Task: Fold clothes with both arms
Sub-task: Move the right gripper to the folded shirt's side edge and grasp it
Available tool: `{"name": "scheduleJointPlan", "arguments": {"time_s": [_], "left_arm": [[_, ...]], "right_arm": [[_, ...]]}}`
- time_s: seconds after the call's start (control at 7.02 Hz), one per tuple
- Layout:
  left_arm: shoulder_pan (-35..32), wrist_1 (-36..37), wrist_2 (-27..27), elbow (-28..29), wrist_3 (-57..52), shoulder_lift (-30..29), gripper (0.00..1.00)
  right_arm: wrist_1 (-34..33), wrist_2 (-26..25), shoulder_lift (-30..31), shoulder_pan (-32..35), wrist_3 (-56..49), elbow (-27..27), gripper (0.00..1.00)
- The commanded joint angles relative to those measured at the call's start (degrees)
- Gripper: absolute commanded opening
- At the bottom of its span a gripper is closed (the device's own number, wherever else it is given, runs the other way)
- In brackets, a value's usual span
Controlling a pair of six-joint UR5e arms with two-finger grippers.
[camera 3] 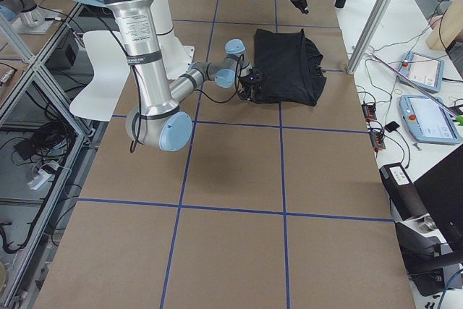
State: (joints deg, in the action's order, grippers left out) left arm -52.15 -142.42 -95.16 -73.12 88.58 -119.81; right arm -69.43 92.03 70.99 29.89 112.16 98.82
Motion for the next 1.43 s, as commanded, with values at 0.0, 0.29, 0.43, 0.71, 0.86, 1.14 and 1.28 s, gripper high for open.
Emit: {"name": "scheduleJointPlan", "arguments": {"time_s": [0.0, 0.29, 0.43, 0.71, 0.86, 1.14, 1.28], "left_arm": [[0.03, -0.14, 0.15, 0.0, -0.16, 0.88, 0.46], [0.03, -0.22, 0.15, 0.0, -0.25, 1.33, 0.46], [0.03, -0.22, 0.15, 0.0, -0.25, 1.33, 0.46], [0.03, -0.14, 0.15, -0.44, -0.16, 1.24, 0.46], [-0.06, -0.05, -0.02, -1.83, 0.01, 1.33, 0.46], [0.03, 0.3, -0.81, -4.82, 0.37, 2.2, 0.46], [0.03, 0.48, -4.38, -6.49, 0.37, 2.56, 0.46]], "right_arm": [[0.0, -0.1, -0.41, 0.0, 0.16, 0.15, 0.0], [0.0, 0.34, -0.24, 0.17, -0.1, 0.85, 0.0], [-0.09, 0.43, 0.11, 0.26, -0.19, 2.07, 0.0], [-0.26, 1.21, 5.7, 0.26, -0.19, 9.06, 0.0], [-0.7, 2.0, 9.48, -1.05, 0.42, 14.07, 0.0], [-0.7, 2.54, 13.91, -12.95, 9.44, 20.87, 0.0], [-0.62, 2.71, 18.44, -19.71, 9.56, 24.72, 0.0]]}}
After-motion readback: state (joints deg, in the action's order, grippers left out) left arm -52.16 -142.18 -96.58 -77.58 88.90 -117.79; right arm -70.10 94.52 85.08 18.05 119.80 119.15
